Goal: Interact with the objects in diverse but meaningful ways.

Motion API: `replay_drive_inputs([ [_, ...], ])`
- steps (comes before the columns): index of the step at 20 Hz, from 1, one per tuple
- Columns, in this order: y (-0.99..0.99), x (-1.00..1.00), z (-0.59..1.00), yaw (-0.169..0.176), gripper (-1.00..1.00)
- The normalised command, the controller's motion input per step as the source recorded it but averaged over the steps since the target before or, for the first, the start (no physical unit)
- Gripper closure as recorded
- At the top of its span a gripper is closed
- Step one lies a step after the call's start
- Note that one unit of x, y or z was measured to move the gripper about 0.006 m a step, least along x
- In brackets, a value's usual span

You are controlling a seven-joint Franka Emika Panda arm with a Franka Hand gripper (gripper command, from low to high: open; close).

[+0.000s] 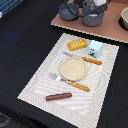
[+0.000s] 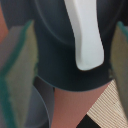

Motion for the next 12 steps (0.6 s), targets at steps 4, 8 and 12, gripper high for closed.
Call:
replay_drive_inputs([
  [4, 0.11, 0.0, 0.71, 0.003, -1.0],
  [8, 0.0, 0.0, 0.98, -0.003, -1.0],
  [12, -0.22, 0.05, 0.73, 0.0, -1.0],
])
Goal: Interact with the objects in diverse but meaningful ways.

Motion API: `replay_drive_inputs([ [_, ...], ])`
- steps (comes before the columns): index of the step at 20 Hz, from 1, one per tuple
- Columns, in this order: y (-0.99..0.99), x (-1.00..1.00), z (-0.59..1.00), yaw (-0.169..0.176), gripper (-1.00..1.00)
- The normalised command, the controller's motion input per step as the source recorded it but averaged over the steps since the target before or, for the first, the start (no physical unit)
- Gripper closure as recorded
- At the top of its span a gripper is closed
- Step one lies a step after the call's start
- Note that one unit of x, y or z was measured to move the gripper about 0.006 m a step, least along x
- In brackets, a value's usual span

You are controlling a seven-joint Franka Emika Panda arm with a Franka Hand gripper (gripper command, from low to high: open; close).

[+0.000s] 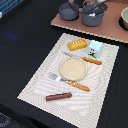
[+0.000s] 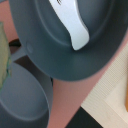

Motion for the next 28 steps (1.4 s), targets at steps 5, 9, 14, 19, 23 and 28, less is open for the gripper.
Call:
replay_drive_inputs([
  [5, -0.53, 0.19, 0.45, -0.003, -1.0],
  [9, -0.68, 0.3, 0.28, -0.015, -1.0],
  [14, -0.65, 0.27, 0.09, -0.022, -1.0],
  [19, -0.73, 0.21, 0.0, -0.003, -1.0],
  [23, -0.82, 0.17, 0.0, 0.0, -1.0],
  [28, -0.86, 0.15, 0.0, 0.0, -1.0],
])
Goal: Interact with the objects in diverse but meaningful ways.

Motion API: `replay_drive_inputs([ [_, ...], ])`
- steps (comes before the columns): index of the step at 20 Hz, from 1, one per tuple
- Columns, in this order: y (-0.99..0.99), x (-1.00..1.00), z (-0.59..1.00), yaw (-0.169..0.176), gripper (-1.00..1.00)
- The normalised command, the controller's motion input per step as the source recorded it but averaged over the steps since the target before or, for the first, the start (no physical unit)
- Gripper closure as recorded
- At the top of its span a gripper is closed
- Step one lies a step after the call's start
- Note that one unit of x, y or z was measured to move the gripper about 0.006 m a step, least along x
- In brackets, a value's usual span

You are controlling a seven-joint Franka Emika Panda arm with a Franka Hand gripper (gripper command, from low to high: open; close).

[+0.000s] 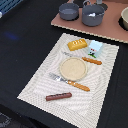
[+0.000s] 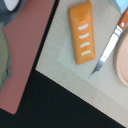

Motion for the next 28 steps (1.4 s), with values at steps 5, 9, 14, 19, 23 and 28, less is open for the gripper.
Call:
replay_drive_inputs([
  [5, -0.74, 0.13, -0.05, 0.0, -1.0],
  [9, -0.37, 0.01, -0.36, 0.0, -1.0],
  [14, -0.05, -0.02, -0.45, 0.0, -1.0],
  [19, 0.0, -0.02, -0.4, 0.0, -1.0],
  [23, 0.0, -0.05, -0.43, 0.0, -1.0],
  [28, 0.0, -0.11, -0.49, 0.0, -1.0],
])
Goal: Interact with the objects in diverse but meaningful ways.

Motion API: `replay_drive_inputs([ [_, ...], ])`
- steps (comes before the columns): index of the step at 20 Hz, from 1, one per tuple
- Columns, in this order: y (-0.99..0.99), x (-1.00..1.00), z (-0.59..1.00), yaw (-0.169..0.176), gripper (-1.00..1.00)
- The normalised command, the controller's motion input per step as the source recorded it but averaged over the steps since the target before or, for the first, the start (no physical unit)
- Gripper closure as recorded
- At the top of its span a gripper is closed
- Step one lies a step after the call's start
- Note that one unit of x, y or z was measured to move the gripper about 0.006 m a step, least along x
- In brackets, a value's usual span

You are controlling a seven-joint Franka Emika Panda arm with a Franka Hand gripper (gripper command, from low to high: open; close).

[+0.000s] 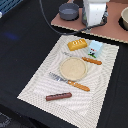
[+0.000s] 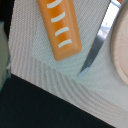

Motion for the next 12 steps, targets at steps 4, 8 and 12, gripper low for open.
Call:
replay_drive_inputs([
  [4, 0.06, -0.18, -0.52, 0.002, -1.0],
  [8, 0.17, -0.29, -0.56, 0.025, -1.0],
  [12, 0.19, -0.42, -0.43, 0.055, -1.0],
])
